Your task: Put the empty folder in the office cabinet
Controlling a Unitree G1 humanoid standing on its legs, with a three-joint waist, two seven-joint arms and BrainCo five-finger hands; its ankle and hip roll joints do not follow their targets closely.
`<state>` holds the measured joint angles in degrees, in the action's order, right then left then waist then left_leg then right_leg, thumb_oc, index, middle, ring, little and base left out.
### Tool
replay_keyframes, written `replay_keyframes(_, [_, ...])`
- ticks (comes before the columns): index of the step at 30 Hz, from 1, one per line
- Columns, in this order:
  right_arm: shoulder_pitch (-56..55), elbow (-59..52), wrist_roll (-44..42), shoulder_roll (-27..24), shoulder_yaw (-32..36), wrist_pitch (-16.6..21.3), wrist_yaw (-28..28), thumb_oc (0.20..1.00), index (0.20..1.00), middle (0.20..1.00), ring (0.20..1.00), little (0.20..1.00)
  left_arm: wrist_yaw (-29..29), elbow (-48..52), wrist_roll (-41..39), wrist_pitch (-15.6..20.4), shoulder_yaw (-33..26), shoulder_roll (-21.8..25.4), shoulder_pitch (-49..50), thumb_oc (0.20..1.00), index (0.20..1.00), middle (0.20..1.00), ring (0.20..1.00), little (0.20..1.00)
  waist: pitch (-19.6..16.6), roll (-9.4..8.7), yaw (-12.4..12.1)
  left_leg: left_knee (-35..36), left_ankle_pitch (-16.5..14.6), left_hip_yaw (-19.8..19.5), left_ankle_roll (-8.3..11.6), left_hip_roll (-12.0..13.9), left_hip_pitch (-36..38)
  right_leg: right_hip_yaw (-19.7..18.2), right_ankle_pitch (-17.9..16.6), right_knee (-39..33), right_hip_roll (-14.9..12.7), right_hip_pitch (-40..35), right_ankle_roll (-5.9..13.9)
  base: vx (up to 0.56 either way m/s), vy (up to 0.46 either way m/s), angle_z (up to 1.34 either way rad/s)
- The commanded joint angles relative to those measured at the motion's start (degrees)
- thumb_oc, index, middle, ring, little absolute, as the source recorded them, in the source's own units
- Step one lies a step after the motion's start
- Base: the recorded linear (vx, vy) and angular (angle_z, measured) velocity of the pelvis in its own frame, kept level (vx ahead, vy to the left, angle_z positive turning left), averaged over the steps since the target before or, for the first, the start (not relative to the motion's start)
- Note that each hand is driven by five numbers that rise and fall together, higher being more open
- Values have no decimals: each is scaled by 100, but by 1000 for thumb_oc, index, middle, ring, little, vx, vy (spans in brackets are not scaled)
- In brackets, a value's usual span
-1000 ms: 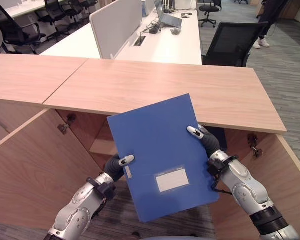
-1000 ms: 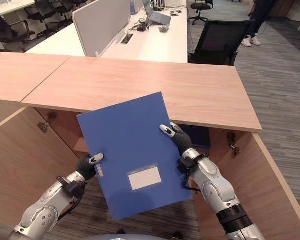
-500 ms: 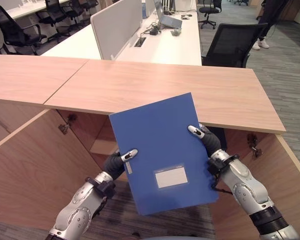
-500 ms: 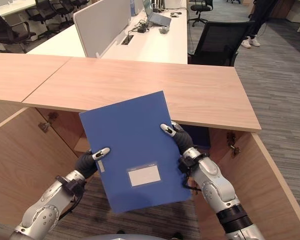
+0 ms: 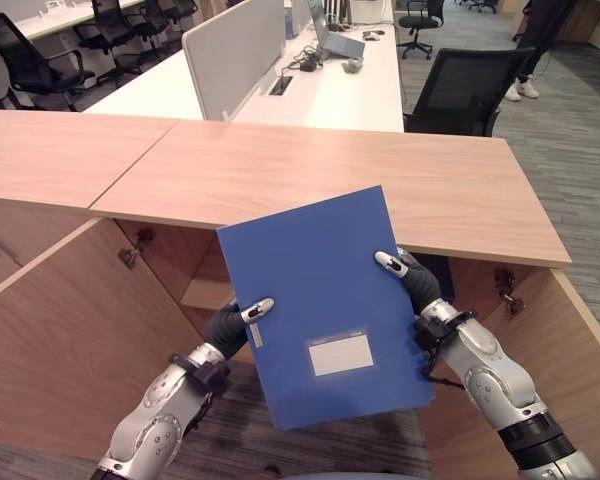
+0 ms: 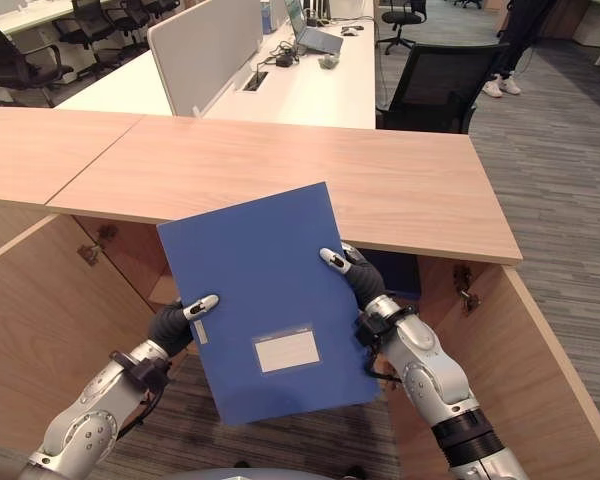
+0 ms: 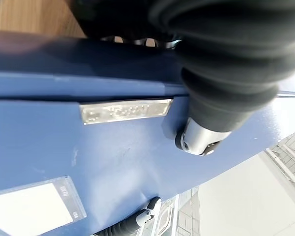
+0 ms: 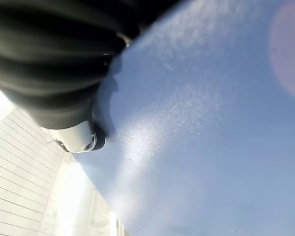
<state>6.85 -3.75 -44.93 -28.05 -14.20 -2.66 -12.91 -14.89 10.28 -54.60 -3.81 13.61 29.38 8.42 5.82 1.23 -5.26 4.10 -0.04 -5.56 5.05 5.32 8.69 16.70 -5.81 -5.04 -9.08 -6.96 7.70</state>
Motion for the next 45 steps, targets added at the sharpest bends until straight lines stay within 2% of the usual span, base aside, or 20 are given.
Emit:
replay_keyframes(1, [372, -345, -108, 236, 24, 318, -146, 200, 200, 200, 200, 200, -272, 243, 60, 257, -118, 127, -98, 200, 200, 200, 200, 200, -150, -288, 40, 90, -27, -45, -229, -295, -248, -301, 703, 482, 107, -150, 9, 0, 0, 0])
replay_keyframes(8, [366, -340, -85, 229, 34, 299, -150, 200, 200, 200, 200, 200, -270, 253, 101, 264, -146, 116, -83, 200, 200, 200, 200, 200, -153, -284, 38, 90, -23, -28, -229, -299, -256, -310, 694, 467, 113, -147, 7, 0, 0, 0])
replay_keyframes(9, [366, -340, -84, 229, 34, 299, -150, 278, 278, 278, 278, 278, -270, 252, 101, 264, -146, 116, -83, 200, 200, 200, 200, 200, -153, -284, 38, 90, -23, -28, -229, -299, -256, -310, 694, 467, 113, -146, 7, 0, 0, 0])
replay_keyframes(10, [347, -335, -88, 238, 41, 291, -148, 758, 758, 758, 758, 758, -267, 237, 114, 276, -158, 100, -82, 200, 200, 200, 200, 200, -155, -286, 40, 90, -22, -25, -229, -297, -256, -308, 688, 459, 109, -147, 8, 0, 0, 0])
replay_keyframes(11, [347, -335, -88, 238, 41, 291, -148, 1000, 1000, 1000, 1000, 1000, -267, 236, 114, 277, -158, 100, -82, 200, 200, 200, 200, 200, -155, -286, 40, 90, -22, -26, -229, -296, -256, -307, 688, 459, 109, -147, 8, 0, 0, 0])
replay_keyframes(33, [-38, -215, -35, 259, 407, 336, -88, 1000, 1000, 1000, 1000, 1000, -271, 154, 301, 347, -411, 39, 46, 200, 200, 200, 200, 200, -138, -301, 65, 90, -27, 7, -238, -314, -249, -330, 647, 424, 104, -147, 23, 0, 0, 0])
replay_keyframes(45, [-720, 501, 282, 199, 1368, 476, 0, 1000, 1000, 1000, 1000, 1000, -627, -143, 571, 372, -1279, 281, 586, 200, 200, 200, 200, 200, -145, -277, 73, 90, -24, -5, -234, -316, -270, -302, 657, 430, 103, -137, 30, 0, 0, 0])
